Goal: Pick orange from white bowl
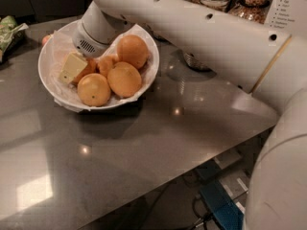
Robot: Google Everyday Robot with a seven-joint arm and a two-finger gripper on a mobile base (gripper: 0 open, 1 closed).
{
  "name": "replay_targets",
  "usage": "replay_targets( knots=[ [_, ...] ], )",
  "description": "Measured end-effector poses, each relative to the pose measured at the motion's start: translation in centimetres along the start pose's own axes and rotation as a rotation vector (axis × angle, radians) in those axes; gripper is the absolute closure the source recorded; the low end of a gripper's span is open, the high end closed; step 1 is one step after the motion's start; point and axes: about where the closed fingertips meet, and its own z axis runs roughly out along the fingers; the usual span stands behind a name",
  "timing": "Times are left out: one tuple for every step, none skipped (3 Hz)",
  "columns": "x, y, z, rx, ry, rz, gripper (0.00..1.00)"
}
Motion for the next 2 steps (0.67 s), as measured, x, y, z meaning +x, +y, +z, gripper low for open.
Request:
replay_targets(
  knots=[
    [-0.06,0.68,0.74,-0.014,0.008,0.001,0.22],
    [0.48,1.12,1.36,-0.022,0.022,0.013,0.36]
  ],
)
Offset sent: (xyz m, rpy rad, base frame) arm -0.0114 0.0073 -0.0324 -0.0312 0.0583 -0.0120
